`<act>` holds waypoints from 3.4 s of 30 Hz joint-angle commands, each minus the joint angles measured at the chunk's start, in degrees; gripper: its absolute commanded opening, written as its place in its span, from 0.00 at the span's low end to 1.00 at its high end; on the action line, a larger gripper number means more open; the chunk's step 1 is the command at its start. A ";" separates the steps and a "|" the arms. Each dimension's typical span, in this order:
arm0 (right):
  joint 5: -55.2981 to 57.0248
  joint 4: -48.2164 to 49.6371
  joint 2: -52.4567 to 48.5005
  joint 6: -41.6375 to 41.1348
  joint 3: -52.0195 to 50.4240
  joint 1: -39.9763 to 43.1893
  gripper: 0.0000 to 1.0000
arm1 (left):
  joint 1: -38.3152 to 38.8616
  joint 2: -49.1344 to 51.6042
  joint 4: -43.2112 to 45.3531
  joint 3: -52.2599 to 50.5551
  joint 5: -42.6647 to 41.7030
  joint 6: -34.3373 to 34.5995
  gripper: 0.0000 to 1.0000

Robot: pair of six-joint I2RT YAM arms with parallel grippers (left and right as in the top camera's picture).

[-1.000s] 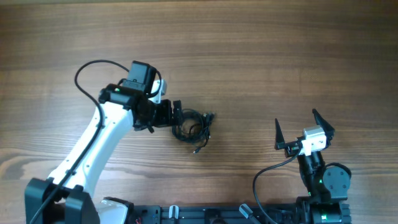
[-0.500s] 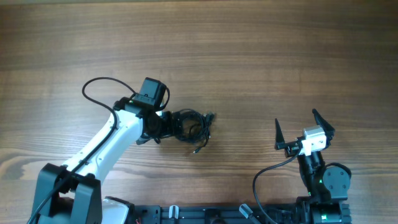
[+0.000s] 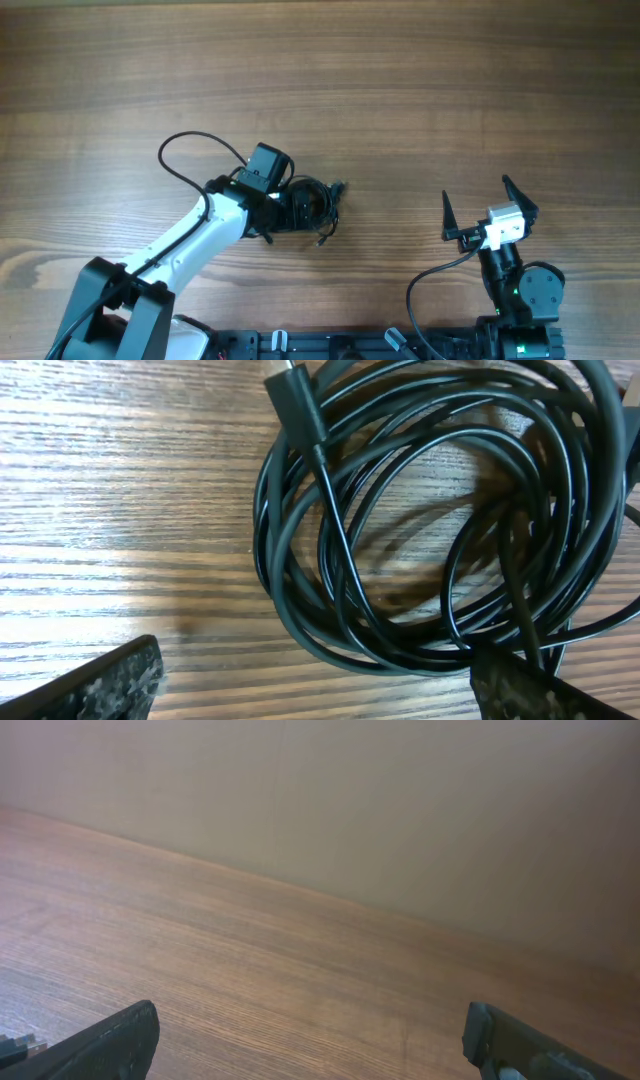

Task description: Untangle cables

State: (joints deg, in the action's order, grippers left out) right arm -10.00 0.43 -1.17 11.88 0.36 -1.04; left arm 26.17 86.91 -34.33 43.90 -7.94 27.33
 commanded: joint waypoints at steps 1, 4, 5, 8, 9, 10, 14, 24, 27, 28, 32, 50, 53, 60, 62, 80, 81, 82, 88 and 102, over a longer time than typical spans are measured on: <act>0.98 0.20 0.37 0.15 -0.07 -0.02 1.00 | 0.24 0.48 0.35 -0.61 0.55 0.61 1.00; 0.98 0.20 0.37 0.13 -0.07 -0.02 1.00 | 0.24 0.48 -0.28 -0.61 0.52 0.61 1.00; 0.98 0.20 0.37 0.13 -0.07 -0.02 1.00 | 0.24 0.48 -0.72 -0.61 0.55 0.63 1.00; 0.98 0.20 0.37 0.13 -0.07 -0.02 1.00 | 0.24 0.48 -1.05 -0.63 1.46 2.69 1.00; 0.98 0.20 0.37 0.15 -0.07 -0.02 1.00 | 0.24 0.48 -0.50 -0.63 3.39 4.63 1.00; 0.98 0.20 0.37 0.15 -0.07 -0.02 1.00 | 0.24 0.48 0.13 -0.63 4.00 4.90 1.00; 1.01 0.20 0.37 0.15 -0.07 -0.02 1.00 | 0.24 0.48 2.29 -0.63 4.02 4.90 1.00; 0.98 0.20 0.37 0.13 -0.07 -0.02 1.00 | 0.24 1.64 3.21 -0.63 4.85 6.64 0.89; 0.98 0.20 0.37 0.13 -0.07 -0.02 1.00 | 0.24 3.54 3.19 -0.63 4.87 7.72 0.98; 0.98 0.20 0.37 0.13 -0.07 -0.02 1.00 | 0.24 3.91 3.50 -0.63 4.83 7.69 0.98; 0.98 0.20 0.37 0.13 -0.07 -0.02 1.00 | 0.24 5.25 3.69 -0.63 4.85 7.67 0.97; 0.98 0.20 0.37 0.13 -0.07 -0.02 1.00 | 0.24 9.55 -3.96 -0.63 15.87 7.65 0.92; 0.98 0.20 0.37 0.11 -0.07 -0.02 1.00 | 0.24 9.55 -6.58 -0.63 19.58 7.30 1.00; 0.98 0.20 0.37 0.13 -0.07 -0.02 1.00 | 0.26 9.55 -4.66 -0.61 19.34 1.07 1.00; 0.98 0.20 0.37 0.13 -0.07 -0.02 1.00 | 0.48 9.55 -2.14 -0.63 15.47 -4.72 1.00; 0.98 0.20 0.37 0.13 -0.07 -0.02 1.00 | 5.70 9.55 0.26 -0.90 13.35 -4.39 0.98; 0.98 0.20 0.37 0.13 -0.07 -0.02 1.00 | 5.70 9.55 0.22 -1.05 13.35 -4.39 0.95; 0.98 0.20 0.37 0.13 -0.07 -0.02 1.00 | 5.70 9.55 0.28 -1.22 13.38 -4.42 0.92; 0.98 0.20 0.37 0.13 -0.07 -0.02 1.00 | 5.70 9.55 -0.02 -1.68 13.35 -4.39 0.68; 0.98 0.20 0.37 0.13 -0.07 -0.02 1.00 | 5.68 9.53 0.22 -1.60 13.07 -4.68 0.04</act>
State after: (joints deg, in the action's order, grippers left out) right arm -9.98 0.40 -1.17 11.88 0.36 -1.04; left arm 31.88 93.43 -32.75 45.71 5.04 23.00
